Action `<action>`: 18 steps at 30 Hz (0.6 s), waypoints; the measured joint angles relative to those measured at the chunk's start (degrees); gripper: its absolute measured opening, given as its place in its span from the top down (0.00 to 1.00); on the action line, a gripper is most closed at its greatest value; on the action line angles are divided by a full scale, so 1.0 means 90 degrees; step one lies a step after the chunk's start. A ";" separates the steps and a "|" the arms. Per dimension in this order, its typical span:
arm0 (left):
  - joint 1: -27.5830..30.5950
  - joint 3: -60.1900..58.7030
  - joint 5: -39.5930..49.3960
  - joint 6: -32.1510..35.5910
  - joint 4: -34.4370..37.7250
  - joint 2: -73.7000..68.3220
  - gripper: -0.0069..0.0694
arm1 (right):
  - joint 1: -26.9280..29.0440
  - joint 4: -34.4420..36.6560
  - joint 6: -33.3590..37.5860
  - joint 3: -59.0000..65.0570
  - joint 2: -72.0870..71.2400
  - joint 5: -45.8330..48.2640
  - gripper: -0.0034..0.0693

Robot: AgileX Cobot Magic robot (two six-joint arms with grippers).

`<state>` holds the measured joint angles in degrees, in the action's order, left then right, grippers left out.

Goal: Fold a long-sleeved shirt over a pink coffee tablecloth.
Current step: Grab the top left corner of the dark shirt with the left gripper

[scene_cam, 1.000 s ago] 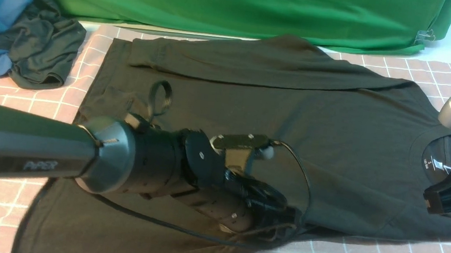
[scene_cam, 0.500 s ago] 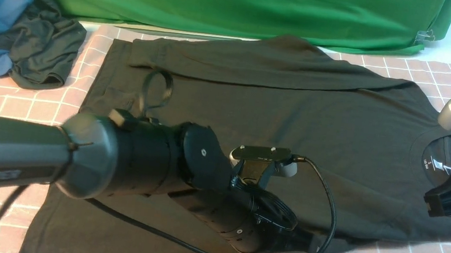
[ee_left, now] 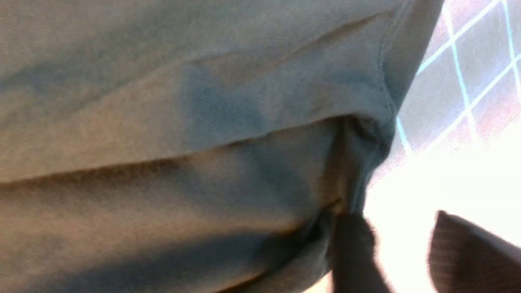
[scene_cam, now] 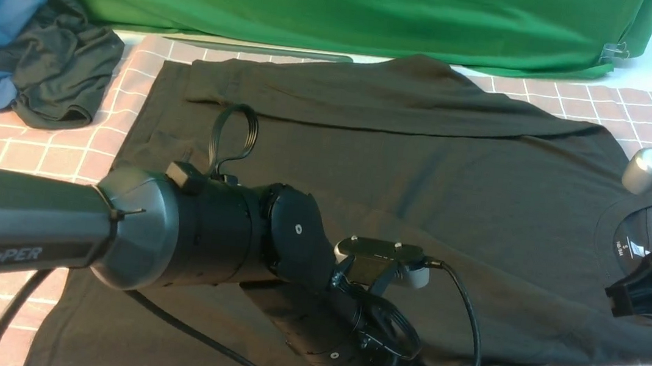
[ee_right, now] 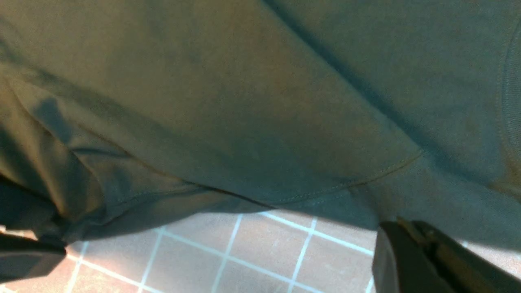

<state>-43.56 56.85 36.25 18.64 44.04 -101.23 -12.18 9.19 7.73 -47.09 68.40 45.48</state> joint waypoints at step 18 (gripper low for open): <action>-0.0035 0.0000 -0.1254 0.0008 0.0871 -0.0403 0.24 | 0.0000 0.0006 0.0006 0.0000 0.0007 -0.0025 0.89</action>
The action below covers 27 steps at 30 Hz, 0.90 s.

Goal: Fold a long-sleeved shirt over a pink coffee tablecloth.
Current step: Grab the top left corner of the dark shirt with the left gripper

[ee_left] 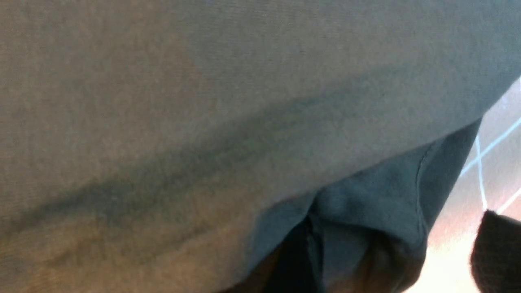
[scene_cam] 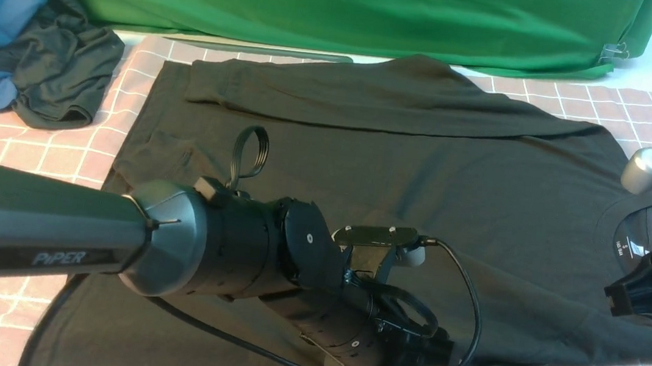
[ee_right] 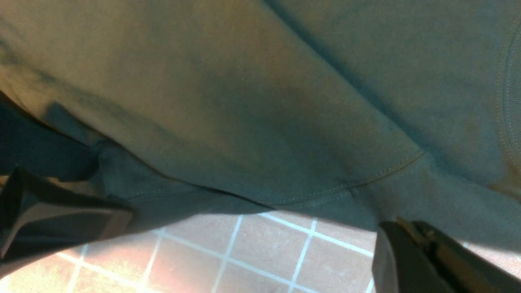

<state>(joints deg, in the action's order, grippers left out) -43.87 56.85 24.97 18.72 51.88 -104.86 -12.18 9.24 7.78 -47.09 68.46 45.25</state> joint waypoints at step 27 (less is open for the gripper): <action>-0.0005 0.0000 0.1138 0.0494 0.0666 0.0286 0.87 | 0.0000 -0.0020 0.0501 0.0000 0.0000 0.0605 0.84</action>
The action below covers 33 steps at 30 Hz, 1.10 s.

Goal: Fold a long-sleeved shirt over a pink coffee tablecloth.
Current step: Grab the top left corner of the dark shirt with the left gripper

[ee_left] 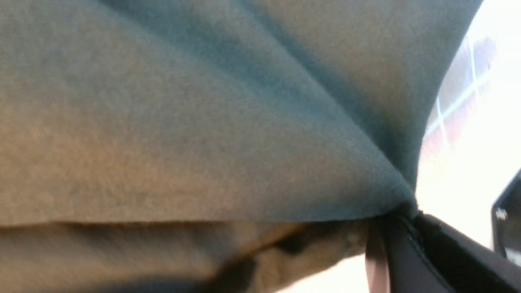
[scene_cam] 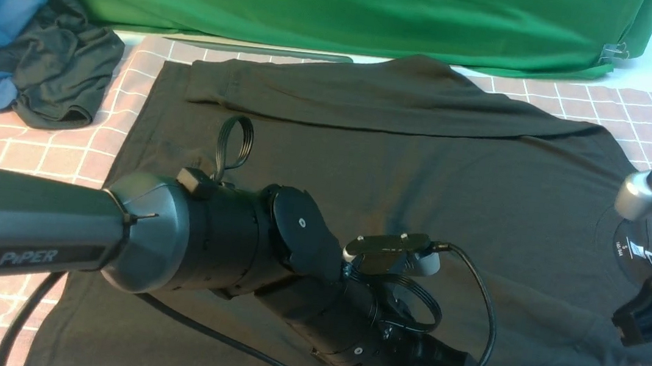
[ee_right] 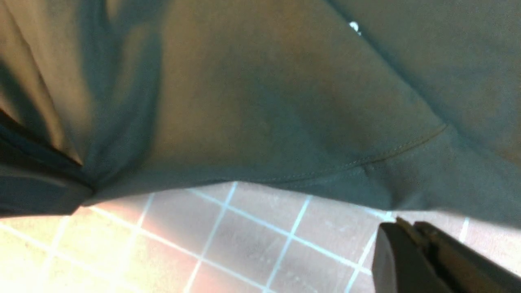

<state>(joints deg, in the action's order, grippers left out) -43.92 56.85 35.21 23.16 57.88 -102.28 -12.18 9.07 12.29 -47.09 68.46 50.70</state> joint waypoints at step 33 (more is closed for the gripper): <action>0.0859 0.1090 0.1339 -0.2835 -0.2877 0.0804 0.55 | 0.0020 -0.0452 -0.0507 -0.0007 0.0798 -0.0124 0.62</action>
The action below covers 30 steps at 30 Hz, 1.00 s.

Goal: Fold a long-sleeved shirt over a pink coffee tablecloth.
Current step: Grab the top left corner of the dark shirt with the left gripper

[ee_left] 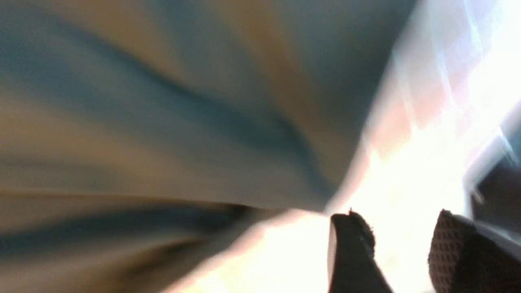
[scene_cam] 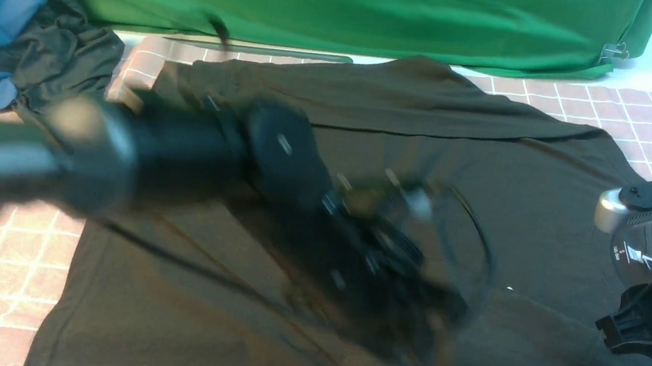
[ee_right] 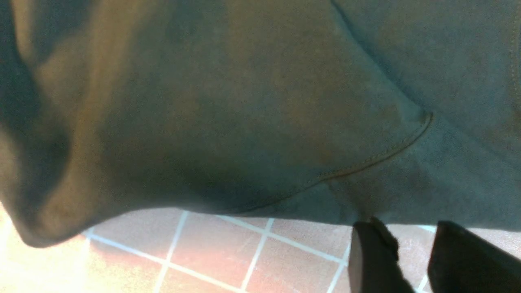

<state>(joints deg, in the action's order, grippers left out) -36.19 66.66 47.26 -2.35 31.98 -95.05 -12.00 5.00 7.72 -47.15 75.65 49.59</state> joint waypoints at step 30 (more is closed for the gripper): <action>0.3774 0.5002 -0.1899 -0.1492 -0.3085 -0.4298 0.26 | 0.0000 0.0000 -0.0156 0.0000 0.0000 0.0031 0.61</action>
<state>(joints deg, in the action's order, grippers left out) -2.22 111.67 30.17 -15.77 4.22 -133.73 -12.00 5.00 6.31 -47.15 75.65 49.87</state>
